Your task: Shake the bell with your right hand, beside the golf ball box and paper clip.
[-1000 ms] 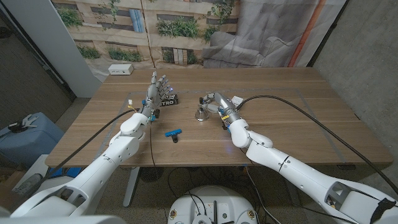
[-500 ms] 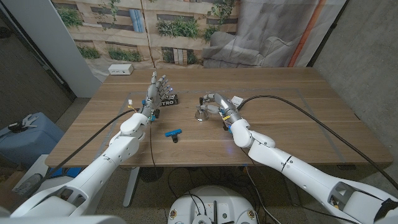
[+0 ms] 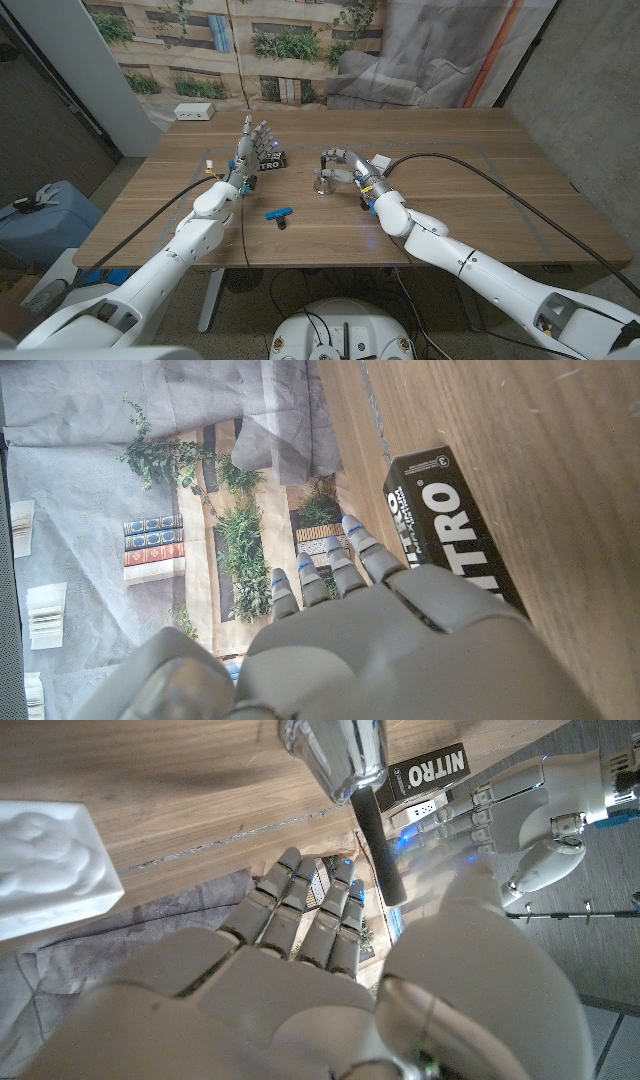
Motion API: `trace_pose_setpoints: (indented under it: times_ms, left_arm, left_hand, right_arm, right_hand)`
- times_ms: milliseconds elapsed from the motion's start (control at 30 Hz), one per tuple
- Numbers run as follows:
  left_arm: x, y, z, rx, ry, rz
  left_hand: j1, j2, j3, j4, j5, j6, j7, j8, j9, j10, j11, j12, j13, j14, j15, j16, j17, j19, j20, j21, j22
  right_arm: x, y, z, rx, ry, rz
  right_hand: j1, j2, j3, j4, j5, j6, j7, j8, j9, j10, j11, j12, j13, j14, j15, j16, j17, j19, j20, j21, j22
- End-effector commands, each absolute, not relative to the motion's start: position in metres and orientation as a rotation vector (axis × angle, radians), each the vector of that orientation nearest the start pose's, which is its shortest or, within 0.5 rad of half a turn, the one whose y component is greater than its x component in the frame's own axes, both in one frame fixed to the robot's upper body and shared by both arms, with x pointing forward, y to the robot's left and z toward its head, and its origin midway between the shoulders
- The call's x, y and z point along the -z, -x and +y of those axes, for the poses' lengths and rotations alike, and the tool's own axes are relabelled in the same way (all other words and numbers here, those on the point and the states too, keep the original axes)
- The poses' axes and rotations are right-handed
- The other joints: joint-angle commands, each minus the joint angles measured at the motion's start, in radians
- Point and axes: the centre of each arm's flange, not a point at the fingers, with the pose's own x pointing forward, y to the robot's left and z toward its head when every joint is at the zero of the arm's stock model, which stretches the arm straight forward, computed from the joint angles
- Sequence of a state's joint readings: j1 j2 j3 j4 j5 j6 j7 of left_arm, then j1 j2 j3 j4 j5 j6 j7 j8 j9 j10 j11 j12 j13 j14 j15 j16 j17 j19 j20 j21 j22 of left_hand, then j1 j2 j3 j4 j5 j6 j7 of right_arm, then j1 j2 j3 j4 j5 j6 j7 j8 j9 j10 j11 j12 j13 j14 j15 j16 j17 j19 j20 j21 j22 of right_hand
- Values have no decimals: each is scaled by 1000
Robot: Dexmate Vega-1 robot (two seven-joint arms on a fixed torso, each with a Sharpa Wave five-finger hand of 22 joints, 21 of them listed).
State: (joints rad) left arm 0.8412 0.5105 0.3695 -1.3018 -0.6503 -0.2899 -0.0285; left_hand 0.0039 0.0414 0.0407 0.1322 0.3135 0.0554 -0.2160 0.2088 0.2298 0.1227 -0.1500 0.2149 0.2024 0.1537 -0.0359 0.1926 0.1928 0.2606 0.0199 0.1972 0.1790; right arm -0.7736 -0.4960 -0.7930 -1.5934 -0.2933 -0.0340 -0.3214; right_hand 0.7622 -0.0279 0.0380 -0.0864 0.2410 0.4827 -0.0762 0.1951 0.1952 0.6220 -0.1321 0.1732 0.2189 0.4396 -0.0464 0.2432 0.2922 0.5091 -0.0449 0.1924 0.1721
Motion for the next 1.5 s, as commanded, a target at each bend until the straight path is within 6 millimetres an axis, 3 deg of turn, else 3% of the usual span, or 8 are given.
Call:
trace_pose_setpoints:
  times_ms: [33,233,567,900,1267,1500]
  left_arm:
    - [28,-653,290,205,42,-593]
    - [27,-653,290,205,42,-593]
    - [28,-653,290,205,42,-593]
    - [28,-653,290,207,42,-593]
    - [28,-653,290,205,42,-593]
    - [28,-653,290,206,42,-593]
  left_hand:
    - [-1,12,0,7,7,0,-6,6,4,3,-5,6,5,9,-98,6,5,8,2,7,6]
    - [-1,12,0,7,7,0,-6,6,4,3,-7,6,5,9,-98,5,5,8,1,7,6]
    - [-1,12,0,7,7,0,-6,6,4,4,-7,6,5,9,-99,6,5,8,2,7,6]
    - [-1,12,0,7,7,0,-6,6,4,4,-5,6,5,9,-98,6,5,8,1,7,6]
    - [-1,12,0,7,7,0,-6,6,4,3,-7,6,5,10,-98,6,5,8,1,7,6]
    - [-1,12,0,7,7,0,-6,6,4,4,-7,6,5,9,-99,6,5,8,1,7,6]
  right_arm:
    - [47,-592,-86,-237,818,-780]
    - [39,-589,-94,-277,741,-769]
    - [14,-588,-126,-257,630,-747]
    - [-11,-596,-161,-225,512,-744]
    - [-20,-611,-192,-217,383,-731]
    - [-28,-622,-211,-177,352,-726]
  right_hand:
    - [-46,-4,-16,11,6,-49,7,-8,1,-56,16,1,0,-34,-62,-15,-1,-22,-20,-5,1]
    - [-95,-5,-30,24,6,-131,22,-16,-1,-140,44,2,-3,-104,-31,-34,0,-52,-6,-7,2]
    - [-155,13,-40,48,0,-198,43,-17,-4,-228,73,3,-6,-174,1,-47,-3,-76,11,-7,1]
    - [-209,34,-49,73,-9,-219,40,-10,-8,-273,82,7,-10,-214,4,-48,-5,-98,12,-9,-1]
    - [-300,53,-69,111,-14,-283,64,-19,-13,-360,88,2,-21,-296,8,-54,-11,-190,13,-21,-4]
    - [-326,56,-76,122,-14,-303,68,-20,-14,-381,90,2,-24,-315,13,-55,-14,-218,17,-23,-5]
